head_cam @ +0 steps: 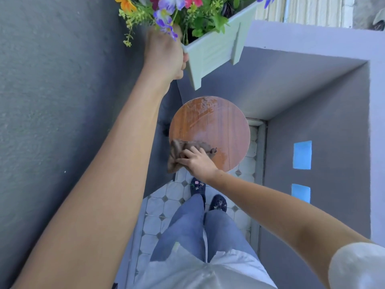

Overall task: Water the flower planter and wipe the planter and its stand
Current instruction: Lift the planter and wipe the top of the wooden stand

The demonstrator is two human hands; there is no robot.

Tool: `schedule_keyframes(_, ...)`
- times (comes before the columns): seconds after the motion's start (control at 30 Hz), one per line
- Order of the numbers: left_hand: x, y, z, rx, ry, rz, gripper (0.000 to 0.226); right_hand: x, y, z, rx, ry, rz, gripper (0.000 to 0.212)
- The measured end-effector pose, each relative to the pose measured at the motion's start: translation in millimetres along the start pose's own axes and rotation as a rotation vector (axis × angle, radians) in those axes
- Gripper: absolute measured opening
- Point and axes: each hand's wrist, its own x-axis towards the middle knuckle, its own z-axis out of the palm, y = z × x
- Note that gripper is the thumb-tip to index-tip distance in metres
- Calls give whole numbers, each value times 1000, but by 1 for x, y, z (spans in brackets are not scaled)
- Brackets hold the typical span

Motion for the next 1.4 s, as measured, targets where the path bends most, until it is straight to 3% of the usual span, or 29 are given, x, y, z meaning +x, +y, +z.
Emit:
schedule_keyframes(0.13, 2, -3, 0, 18, 2, 3, 27, 49, 7, -16, -48, -3, -23, 35)
schedule_keyframes(0.23, 4, -6, -1, 12, -12, -3, 27, 81, 41, -41, -56, -30, 173, 39)
schedule_keyframes(0.4, 2, -7, -2, 12, -7, -22, 28, 68, 116, -71, 49, 210, 659, 37)
schedule_keyframes(0.5, 1, -6, -1, 2, 4, -10, 30, 55, 126, -77, 93, 258, 779, 40)
schedule_keyframes(0.6, 1, -6, 0, -1, 3, -4, 31, 63, 103, -79, 141, 239, 760, 45)
schedule_keyframes(0.87, -2, -10, -1, 10, -16, -53, 29, 46, -39, -23, 166, 0, 417, 41)
schedule_keyframes(0.93, -4, -11, -1, 5, -14, -68, 29, 28, -43, -17, 124, -74, 304, 49)
schedule_keyframes(1.03, -7, -11, -1, 6, -15, -55, 28, -3, -9, -25, 38, -81, 207, 45)
schedule_keyframes(1.1, -9, -12, -1, 7, -12, -49, 28, -22, 32, -41, 12, -36, 313, 42)
schedule_keyframes(1.27, -10, -10, 1, 22, -8, -22, 28, -49, 118, -80, 24, 205, 810, 41)
schedule_keyframes(1.4, -12, -5, 6, 24, -20, 3, 27, -34, 90, -77, 73, 217, 816, 42)
